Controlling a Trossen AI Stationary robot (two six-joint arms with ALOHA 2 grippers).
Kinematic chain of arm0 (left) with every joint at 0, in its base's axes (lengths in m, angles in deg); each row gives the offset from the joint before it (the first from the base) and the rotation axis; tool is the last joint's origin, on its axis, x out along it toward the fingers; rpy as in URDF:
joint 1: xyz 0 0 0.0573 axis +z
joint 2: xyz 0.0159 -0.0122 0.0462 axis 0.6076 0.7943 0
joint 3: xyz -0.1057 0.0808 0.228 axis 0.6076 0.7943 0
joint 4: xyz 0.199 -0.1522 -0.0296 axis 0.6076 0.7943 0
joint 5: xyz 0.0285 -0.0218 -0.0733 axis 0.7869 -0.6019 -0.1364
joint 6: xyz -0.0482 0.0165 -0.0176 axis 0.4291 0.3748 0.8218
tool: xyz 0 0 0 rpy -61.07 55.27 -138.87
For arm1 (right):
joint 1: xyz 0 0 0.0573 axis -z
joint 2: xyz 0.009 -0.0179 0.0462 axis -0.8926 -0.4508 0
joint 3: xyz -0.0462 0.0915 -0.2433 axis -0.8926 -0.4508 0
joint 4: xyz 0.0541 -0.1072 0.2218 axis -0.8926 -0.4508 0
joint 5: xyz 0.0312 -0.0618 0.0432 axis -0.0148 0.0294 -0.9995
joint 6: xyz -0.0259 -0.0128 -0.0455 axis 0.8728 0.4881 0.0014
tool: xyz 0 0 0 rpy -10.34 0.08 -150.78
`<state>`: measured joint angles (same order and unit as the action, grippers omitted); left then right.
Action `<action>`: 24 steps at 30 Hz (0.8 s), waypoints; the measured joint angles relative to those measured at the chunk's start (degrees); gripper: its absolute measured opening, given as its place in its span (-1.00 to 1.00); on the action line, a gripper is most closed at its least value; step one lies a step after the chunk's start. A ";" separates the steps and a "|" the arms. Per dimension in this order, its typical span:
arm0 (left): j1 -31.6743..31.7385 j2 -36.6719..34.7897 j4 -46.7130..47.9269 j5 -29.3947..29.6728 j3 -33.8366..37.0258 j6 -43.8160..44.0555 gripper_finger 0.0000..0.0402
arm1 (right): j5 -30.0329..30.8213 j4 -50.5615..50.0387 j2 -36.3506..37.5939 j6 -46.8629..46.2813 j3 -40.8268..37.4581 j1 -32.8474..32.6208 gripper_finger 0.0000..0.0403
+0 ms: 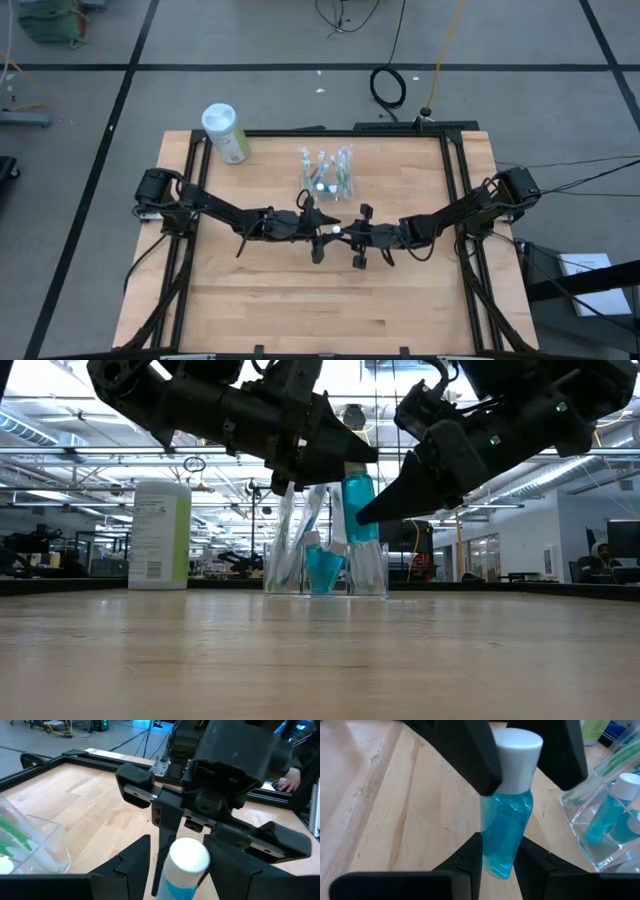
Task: Pick & Place toothbrushing station
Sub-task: Put the blue mouthwash in the middle of the transparent organizer
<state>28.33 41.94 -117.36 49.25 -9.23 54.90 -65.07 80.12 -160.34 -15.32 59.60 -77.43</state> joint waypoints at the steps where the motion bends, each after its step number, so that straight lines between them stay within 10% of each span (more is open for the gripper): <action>1: 0.00 0.00 0.00 0.02 0.00 0.07 -0.07 | 0.02 0.27 -0.02 0.03 0.00 0.00 -0.59; 11: 1.07 0.00 0.13 -0.33 -0.02 2.47 -0.58 | 0.45 3.43 -0.04 -0.39 -0.07 0.07 -0.59; 24: 1.82 -1.79 1.79 11.28 -0.07 0.32 -0.58 | 8.37 -1.18 -0.04 -2.63 -0.04 0.04 -0.06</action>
<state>30.15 40.15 -115.57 60.53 -9.30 55.22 -56.69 78.94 -160.37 -17.95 59.56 -77.39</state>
